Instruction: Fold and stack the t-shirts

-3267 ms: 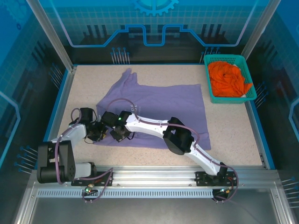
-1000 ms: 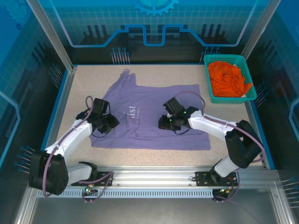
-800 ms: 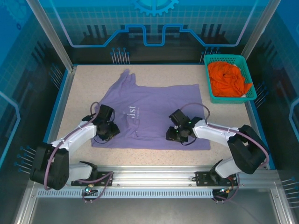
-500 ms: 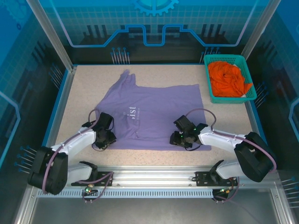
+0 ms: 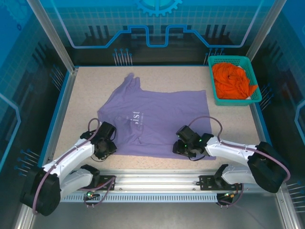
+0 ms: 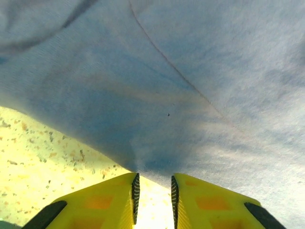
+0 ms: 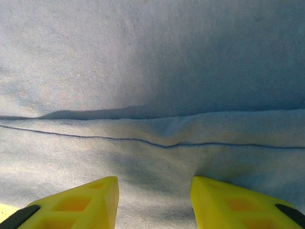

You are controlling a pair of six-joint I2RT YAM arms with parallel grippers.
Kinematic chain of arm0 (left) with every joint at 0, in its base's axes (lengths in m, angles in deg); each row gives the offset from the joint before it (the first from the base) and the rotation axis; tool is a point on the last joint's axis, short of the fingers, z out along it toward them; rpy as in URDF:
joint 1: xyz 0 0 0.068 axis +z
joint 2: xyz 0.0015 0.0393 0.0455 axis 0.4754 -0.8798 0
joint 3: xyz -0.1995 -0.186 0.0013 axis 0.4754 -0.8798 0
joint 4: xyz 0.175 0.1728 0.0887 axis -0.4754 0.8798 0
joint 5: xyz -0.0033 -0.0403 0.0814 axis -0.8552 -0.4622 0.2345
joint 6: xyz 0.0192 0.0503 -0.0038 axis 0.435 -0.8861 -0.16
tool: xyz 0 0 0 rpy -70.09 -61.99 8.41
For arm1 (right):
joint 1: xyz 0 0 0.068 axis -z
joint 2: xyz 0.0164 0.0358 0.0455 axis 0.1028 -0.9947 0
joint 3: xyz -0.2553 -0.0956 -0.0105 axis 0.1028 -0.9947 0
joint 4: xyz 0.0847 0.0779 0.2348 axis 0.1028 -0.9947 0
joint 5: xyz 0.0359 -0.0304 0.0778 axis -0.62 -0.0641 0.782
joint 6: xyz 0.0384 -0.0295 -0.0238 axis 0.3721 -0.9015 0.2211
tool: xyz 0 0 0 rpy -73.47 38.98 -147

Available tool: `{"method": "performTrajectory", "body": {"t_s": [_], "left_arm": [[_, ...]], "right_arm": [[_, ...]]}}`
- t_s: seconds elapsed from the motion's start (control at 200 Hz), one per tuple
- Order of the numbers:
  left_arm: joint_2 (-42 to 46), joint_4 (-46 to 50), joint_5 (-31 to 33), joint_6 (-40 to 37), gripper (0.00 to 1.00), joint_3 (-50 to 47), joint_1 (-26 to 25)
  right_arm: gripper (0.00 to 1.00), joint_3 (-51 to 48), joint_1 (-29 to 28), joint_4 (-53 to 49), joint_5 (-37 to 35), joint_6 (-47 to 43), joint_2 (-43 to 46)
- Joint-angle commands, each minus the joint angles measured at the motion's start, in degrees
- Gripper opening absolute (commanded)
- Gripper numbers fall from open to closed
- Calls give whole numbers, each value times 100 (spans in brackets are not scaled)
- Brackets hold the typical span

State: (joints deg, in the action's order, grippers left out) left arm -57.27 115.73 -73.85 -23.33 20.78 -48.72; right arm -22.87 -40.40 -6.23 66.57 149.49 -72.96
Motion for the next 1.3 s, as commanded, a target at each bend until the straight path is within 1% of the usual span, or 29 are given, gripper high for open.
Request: {"method": "performTrajectory", "body": {"t_s": [0.0,0.085,0.16,0.23,0.31,0.4,0.485,0.63,0.705,0.75,0.795,0.855,0.9,0.94,0.965,0.99,1.081,1.111,1.166,1.241,1.291], "left_arm": [[293,521,96,200,28,355,-54],[310,688,135,73,32,1044,-57],[64,699,191,-123,38,1887,-41],[-402,600,247,-322,45,2737,-10],[-1155,377,99,-597,50,3752,97],[-2204,253,211,-1099,57,4940,178],[-3267,113,-10,-1537,61,5953,435],[-4989,-185,-691,-2245,65,7652,871],[-5917,-94,-881,-2602,65,8777,1049],[-6482,-60,-962,-2800,65,9424,1154],[-7093,65,-1120,-2966,66,10238,1257],[-8046,465,-1309,-3160,66,11654,1381],[-8744,778,-1280,-3311,66,12742,1438],[-9253,804,-1353,-3438,66,13399,1492],[-9440,707,-1415,-3514,66,13544,1518],[-9511,474,-1427,-3573,66,13476,1537],[-9328,-765,-1390,-3798,66,12326,1550],[-9318,-1025,-1404,-3827,66,12123,1546],[-9587,-1067,-1456,-3846,62,12296,1555],[-10030,-880,-1494,-3821,62,12850,1547],[-10163,-923,-1533,-3834,62,12922,1542]], "right_arm": [[51,-11,-115,-1073,-318,251,259],[60,341,-124,-1361,-593,87,532],[69,768,-41,-1575,-934,-227,665],[77,1177,193,-1633,-1094,-584,648],[82,1509,588,-1314,-991,-1126,550],[84,1878,1046,-867,-959,-1748,350],[86,2244,1567,-324,-845,-2324,64],[88,2574,2303,793,-713,-3039,-739],[88,2980,2642,974,-430,-3216,-1283],[84,3301,2815,933,-194,-3269,-1640],[80,3524,2939,1065,-1,-3308,-1940],[81,3567,2994,1493,61,-3342,-2158],[81,3579,2996,1799,109,-3385,-2287],[81,3653,3003,1929,108,-3428,-2429],[81,3722,3003,1953,105,-3466,-2528],[80,3783,3001,1983,122,-3506,-2619],[79,3808,2996,2212,232,-3606,-2907],[79,3769,2997,2304,262,-3606,-2977],[78,3696,3005,2494,384,-3596,-3095],[77,3700,3001,2628,614,-3610,-3213],[77,3707,3001,2714,768,-3615,-3270]]}}
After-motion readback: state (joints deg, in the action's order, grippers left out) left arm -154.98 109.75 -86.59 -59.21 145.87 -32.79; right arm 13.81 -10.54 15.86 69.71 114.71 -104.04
